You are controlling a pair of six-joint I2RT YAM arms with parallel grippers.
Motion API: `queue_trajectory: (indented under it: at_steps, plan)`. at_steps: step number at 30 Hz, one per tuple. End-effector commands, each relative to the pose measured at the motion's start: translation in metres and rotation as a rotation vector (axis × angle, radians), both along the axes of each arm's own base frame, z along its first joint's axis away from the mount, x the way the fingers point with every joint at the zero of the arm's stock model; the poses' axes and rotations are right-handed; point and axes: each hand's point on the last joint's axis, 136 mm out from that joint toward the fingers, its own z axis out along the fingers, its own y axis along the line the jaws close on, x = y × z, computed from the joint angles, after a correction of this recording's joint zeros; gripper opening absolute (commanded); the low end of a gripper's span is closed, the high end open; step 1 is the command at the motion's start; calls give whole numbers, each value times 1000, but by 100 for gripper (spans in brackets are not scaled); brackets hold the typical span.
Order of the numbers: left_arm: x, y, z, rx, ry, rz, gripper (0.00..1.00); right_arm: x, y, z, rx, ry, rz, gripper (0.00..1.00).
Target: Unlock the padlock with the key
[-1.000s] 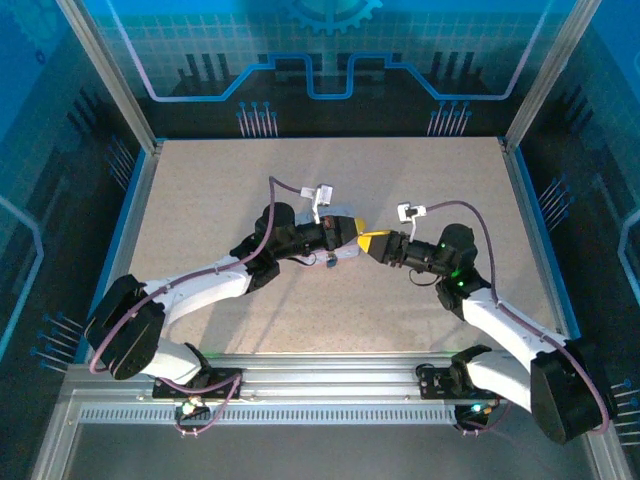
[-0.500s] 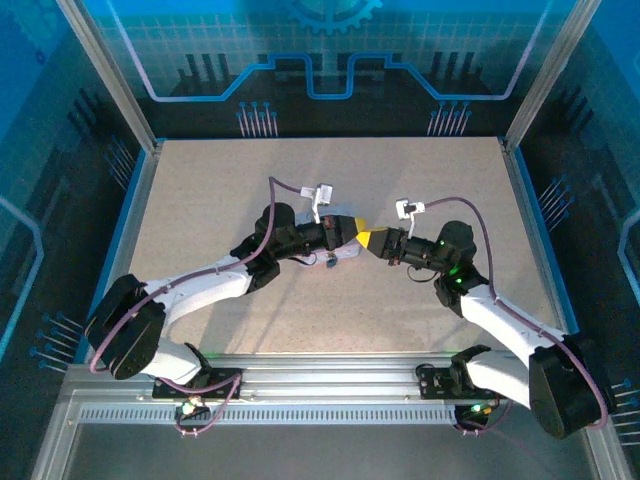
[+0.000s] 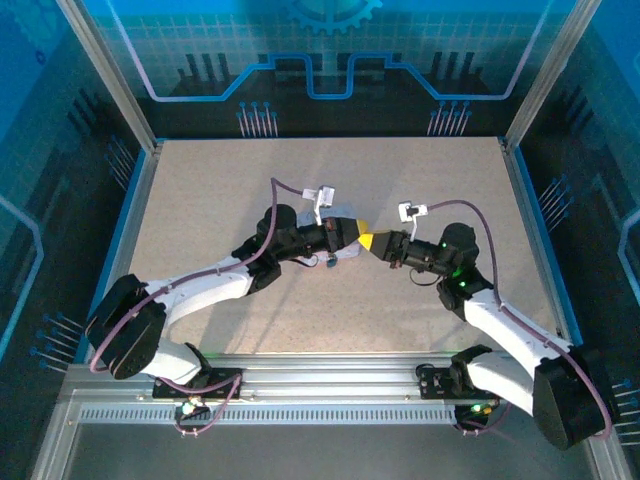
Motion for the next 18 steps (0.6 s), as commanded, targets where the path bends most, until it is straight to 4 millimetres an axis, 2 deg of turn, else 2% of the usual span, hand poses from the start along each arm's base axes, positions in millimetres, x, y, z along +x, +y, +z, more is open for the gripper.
queue_trajectory:
  at_steps: [1, 4, 8, 14, 18]
  plan:
    - [2, 8, 10, -17, -24, 11, 18, 10, -18, -23, -81, 53, -80, 0]
    - [7, 16, 10, 16, -25, 31, 35, 7, -23, -31, -156, 60, -78, 0]
    - [22, 37, 2, 95, -2, 97, 49, -2, -36, -55, -291, 105, -94, 0]
    - [46, 53, -54, 485, 86, 172, 63, -14, -63, -99, -521, 211, -147, 0]
    - [77, 67, -85, 689, 185, 231, 72, -18, -75, -118, -626, 283, -161, 0]
